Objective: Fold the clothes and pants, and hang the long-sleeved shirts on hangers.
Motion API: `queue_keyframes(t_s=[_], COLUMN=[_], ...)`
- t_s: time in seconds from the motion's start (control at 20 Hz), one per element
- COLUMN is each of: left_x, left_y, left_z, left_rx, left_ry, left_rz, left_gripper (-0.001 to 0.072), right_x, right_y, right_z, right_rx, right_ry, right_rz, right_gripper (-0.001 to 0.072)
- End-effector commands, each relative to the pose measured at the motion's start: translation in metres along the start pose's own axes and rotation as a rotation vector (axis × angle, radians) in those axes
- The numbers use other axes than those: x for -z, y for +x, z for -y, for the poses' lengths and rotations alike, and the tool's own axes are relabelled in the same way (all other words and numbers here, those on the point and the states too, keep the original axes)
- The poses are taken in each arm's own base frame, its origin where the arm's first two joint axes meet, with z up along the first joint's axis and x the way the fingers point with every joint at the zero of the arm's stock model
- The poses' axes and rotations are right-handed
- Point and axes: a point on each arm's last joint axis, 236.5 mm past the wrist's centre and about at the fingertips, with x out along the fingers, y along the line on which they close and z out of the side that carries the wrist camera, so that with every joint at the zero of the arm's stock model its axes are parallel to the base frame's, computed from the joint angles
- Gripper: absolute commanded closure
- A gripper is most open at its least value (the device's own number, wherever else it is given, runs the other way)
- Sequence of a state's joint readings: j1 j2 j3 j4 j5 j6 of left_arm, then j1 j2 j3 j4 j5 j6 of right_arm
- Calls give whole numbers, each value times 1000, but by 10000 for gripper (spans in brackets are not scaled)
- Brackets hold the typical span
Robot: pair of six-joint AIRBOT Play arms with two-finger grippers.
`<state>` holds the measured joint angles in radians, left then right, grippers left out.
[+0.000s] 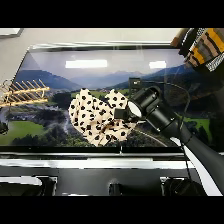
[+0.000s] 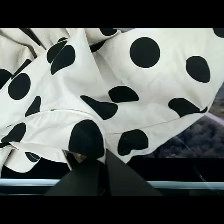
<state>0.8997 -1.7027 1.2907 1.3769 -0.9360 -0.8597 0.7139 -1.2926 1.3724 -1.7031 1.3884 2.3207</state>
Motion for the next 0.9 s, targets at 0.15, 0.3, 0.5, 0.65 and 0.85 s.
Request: queue_keyframes(t_s=[0.15, 0.3, 0.5, 0.65, 0.85], left_x=[-4, -17, -59, -99, -148], left_y=[0, -7, -39, -86, -167], left_z=[10, 17, 30, 36, 52], left_rx=[14, 16, 29, 11, -47], left_ry=[14, 36, 28, -44, 22], left_rz=[0, 14, 127, 257, 434], left_gripper=[670, 688, 689, 690, 690], right_x=[-1, 0, 1, 0, -1], right_y=[0, 0, 0, 0, -1], right_z=[2, 3, 8, 12, 22], right_rx=[9, 15, 35, 54, 91], right_ry=[-4, -5, -6, 2, 19], right_rz=[6, 1, -6, 0, 4], right_gripper=[693, 693, 693, 693, 693])
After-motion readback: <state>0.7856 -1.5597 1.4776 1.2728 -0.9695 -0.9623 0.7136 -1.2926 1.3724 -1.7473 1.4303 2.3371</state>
